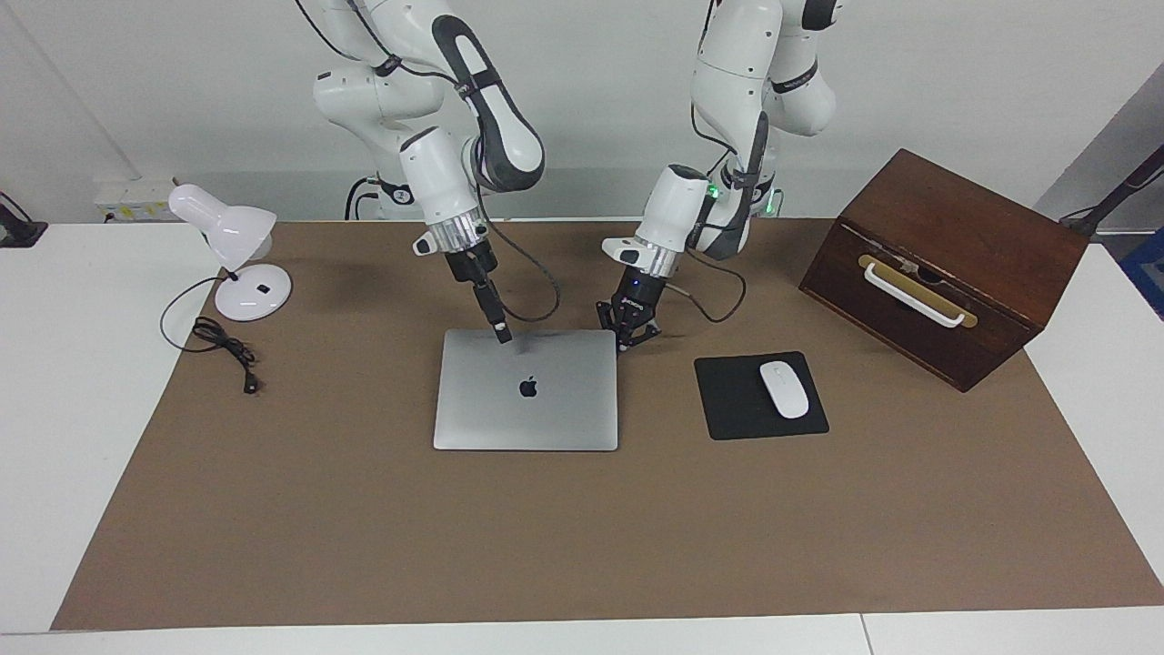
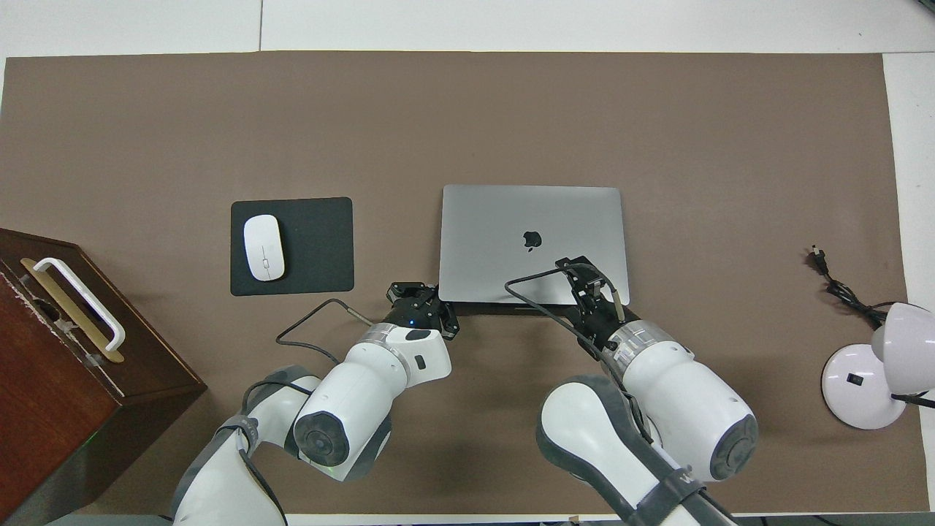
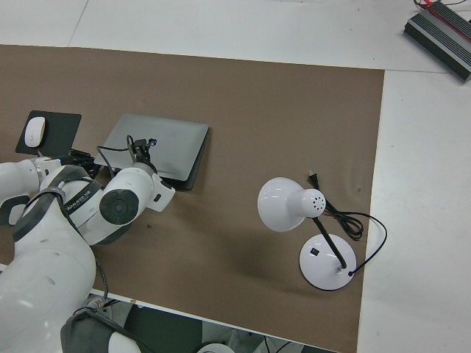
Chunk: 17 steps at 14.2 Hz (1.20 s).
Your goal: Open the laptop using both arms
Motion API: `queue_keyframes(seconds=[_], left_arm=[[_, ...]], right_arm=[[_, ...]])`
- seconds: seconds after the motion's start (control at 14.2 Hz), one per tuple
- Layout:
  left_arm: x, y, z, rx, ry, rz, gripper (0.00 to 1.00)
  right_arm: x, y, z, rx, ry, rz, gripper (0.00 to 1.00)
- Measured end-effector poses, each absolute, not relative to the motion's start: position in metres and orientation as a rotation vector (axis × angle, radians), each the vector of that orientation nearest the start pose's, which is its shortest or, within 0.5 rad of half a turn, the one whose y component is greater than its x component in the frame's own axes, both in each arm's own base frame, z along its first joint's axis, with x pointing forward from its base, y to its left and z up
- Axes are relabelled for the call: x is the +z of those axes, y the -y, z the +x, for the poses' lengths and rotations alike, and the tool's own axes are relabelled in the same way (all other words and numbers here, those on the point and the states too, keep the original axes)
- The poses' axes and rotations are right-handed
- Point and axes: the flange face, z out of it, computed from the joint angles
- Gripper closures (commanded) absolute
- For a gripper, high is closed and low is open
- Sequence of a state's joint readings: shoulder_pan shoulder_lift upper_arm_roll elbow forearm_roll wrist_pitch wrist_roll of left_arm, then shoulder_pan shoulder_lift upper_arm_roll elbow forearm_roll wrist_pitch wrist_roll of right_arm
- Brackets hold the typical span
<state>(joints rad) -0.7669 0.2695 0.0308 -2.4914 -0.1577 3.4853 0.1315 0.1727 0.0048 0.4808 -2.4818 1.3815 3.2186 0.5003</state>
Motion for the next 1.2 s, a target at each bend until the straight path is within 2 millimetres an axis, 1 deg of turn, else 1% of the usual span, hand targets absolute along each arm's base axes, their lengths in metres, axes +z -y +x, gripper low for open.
queue_keyframes(seconds=[0.21, 0.49, 0.85, 1.2], left_arm=[[0.268, 0.334, 0.397, -1.139, -1.085, -2.956, 1.00], [0.268, 0.334, 0.397, -1.139, -1.085, -2.956, 1.00], [0.268, 0.334, 0.397, -1.139, -1.085, -2.956, 1.00], [0.268, 0.334, 0.397, -1.139, -1.087, -2.954, 1.00]], right_arm=[[0.325, -0.206, 0.420, -0.340, -1.475, -2.020, 0.00], [0.324, -0.203, 0.421, -0.338, -1.484, -2.018, 0.00], [0.322, -0.193, 0.427, -0.338, -1.481, -2.026, 0.00], [0.323, -0.181, 0.437, -0.335, -1.461, -2.035, 0.00]])
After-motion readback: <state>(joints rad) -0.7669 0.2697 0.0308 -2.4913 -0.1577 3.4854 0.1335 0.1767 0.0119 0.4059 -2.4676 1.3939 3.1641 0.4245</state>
